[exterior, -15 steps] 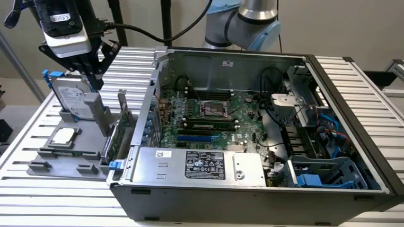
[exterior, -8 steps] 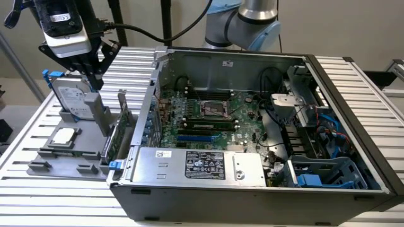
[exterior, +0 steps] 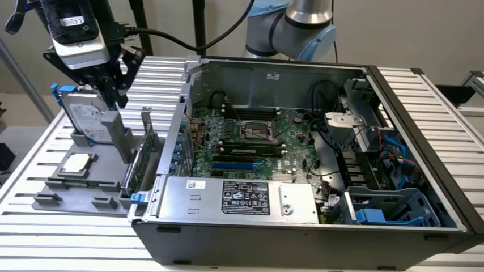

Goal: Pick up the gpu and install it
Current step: 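Pick up the gpu and move the gpu toward the slot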

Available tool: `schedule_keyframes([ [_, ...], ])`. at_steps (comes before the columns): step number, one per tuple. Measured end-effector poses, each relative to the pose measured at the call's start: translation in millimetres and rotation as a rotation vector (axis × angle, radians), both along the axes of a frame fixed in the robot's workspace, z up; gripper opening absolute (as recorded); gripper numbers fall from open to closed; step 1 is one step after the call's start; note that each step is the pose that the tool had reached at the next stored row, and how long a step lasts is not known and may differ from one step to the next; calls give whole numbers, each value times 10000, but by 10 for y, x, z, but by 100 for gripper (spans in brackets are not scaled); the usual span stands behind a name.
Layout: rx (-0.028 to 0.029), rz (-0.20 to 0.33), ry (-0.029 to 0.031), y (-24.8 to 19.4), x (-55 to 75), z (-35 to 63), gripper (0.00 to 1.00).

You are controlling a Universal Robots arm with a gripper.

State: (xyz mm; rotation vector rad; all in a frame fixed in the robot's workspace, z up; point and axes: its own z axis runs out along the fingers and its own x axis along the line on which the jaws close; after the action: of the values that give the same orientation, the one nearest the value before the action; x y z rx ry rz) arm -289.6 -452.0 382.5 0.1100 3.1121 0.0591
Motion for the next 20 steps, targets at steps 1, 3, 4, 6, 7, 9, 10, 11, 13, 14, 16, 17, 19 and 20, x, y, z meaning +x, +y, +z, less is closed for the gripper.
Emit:
schedule_keyframes([
  [1,0,0,-1,0,0,0,100],
  [3,-1,0,0,0,0,0,100],
  [4,0,-1,0,0,0,0,100],
  [6,0,-1,0,0,0,0,100],
  [7,0,-1,0,0,0,-4,100],
  [9,0,-2,0,-1,-1,-36,100],
  [10,-1,-2,0,-1,-1,-54,100],
  [11,0,-2,-1,-2,0,-73,100],
  [13,0,-1,0,-4,0,-109,100],
  [14,0,-2,-1,-5,0,-128,100],
  [16,0,-2,0,-7,0,-164,100],
  [17,-1,-1,0,-8,0,-181,100],
  [19,0,-1,0,-10,0,-219,100],
  [20,0,-1,0,-11,0,-237,100],
])
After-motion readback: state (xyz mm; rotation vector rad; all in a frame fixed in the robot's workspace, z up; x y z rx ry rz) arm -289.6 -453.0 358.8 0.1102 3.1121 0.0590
